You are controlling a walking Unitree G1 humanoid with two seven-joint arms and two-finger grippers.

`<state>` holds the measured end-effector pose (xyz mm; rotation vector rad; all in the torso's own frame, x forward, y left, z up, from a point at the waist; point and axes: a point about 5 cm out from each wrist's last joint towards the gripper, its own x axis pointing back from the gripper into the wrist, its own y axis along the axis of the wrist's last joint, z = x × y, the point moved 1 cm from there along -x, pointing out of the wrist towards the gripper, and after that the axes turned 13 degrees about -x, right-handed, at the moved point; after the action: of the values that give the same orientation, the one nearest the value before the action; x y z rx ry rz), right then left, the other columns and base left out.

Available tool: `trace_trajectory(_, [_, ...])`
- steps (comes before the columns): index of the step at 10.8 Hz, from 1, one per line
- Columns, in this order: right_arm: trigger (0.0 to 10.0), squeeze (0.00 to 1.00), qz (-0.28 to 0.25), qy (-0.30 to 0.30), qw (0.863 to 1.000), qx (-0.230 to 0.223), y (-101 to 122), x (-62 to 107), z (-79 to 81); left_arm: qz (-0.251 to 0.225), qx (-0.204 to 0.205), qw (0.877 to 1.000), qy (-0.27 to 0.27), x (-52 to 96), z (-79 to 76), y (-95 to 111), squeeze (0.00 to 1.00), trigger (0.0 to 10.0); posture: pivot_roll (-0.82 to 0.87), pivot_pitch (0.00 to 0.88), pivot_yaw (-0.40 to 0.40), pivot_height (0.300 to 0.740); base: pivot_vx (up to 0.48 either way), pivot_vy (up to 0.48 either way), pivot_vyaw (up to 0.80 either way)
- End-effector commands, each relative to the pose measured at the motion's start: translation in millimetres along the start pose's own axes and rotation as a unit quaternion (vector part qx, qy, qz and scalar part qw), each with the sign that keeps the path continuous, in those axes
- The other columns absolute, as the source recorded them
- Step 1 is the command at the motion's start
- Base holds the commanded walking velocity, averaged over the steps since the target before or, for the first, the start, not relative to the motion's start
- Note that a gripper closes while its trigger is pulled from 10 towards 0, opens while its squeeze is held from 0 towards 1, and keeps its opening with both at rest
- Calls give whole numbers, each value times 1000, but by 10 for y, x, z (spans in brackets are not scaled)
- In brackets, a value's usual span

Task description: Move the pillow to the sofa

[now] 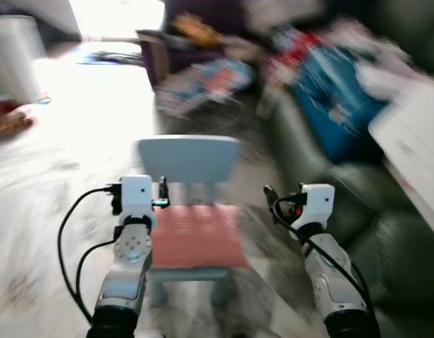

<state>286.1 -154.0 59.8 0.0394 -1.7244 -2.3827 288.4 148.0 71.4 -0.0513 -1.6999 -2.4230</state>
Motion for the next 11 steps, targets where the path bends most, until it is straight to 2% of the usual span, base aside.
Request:
trace_trajectory(1, [10000, 0, -6, 9, 1000, 4, 35, -28, 47, 6, -4, 1000, 7, 3, 21, -17, 0, 10000, -28, 0, -33, 740, 0, 0, 800])
trace_trajectory(3, [10000, 0, -5, 5, 1000, 4, 27, -19, 33, 8, -6, 1000, 8, 5, 23, -26, 0, 10000, -27, 0, -32, 740, 0, 0, 722])
trace_trajectory(7, [10000, 0, -5, -5, 1000, -6, 22, -25, 16, 21, -6, 1000, -10, 23, -5, -94, 0, 10000, -24, 0, -31, 740, 0, 0, 0])
trace_trajectory(11, [10000, 0, -3, -7, 1000, -5, 14, -29, 14, 6, 6, 1000, -27, 34, -18, -49, 0, 10000, -23, 0, -32, 740, 0, 0, 0])
